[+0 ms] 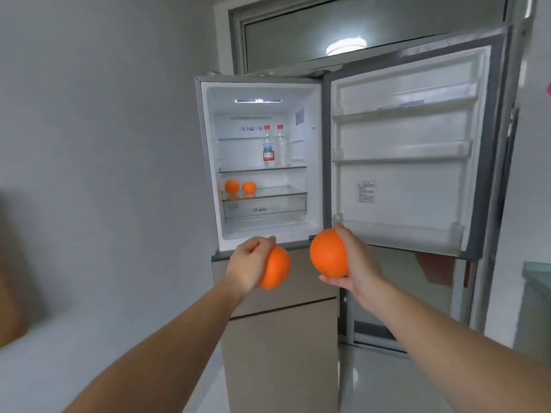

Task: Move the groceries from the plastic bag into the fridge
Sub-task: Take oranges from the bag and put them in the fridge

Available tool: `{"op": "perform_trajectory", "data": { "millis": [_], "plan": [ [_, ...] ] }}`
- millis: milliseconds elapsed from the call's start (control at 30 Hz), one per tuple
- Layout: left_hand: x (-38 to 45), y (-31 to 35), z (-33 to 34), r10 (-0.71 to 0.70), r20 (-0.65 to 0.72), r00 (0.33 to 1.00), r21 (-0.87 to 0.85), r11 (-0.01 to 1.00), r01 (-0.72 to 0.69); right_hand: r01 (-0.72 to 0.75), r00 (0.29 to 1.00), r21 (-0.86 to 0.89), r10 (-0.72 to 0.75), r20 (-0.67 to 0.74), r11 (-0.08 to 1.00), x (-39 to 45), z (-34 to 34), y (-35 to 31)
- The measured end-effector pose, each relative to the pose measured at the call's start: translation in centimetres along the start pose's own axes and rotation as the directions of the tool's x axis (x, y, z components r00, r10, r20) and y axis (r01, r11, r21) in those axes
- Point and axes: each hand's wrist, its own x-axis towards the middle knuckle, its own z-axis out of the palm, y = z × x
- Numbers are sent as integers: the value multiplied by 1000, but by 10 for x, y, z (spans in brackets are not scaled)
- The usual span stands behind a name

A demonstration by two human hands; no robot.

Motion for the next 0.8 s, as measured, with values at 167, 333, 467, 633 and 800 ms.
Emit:
{"op": "perform_trajectory", "data": {
  "millis": [167, 333, 467, 633, 800],
  "plan": [
    [70, -3, 13, -29, -90, 996, 51, 998, 33, -53, 997, 46, 50, 56, 998, 89, 10, 0],
    [131, -7, 27, -22, -157, 987, 59, 998, 32, -74, 992, 53, 68, 110, 996, 169, 20, 0],
    [175, -14, 24, 5, -168, 986, 94, 996, 11, -96, 986, 17, 93, 137, 995, 216, 38, 2],
    [246, -34, 5, 31, -213, 977, 105, 994, -8, -66, 978, 2, 64, 199, 998, 275, 71, 3],
    [339, -58, -18, 87, -175, 981, 89, 993, -72, -10, 969, -14, 13, 248, 1000, 346, 110, 9]
  ]
}}
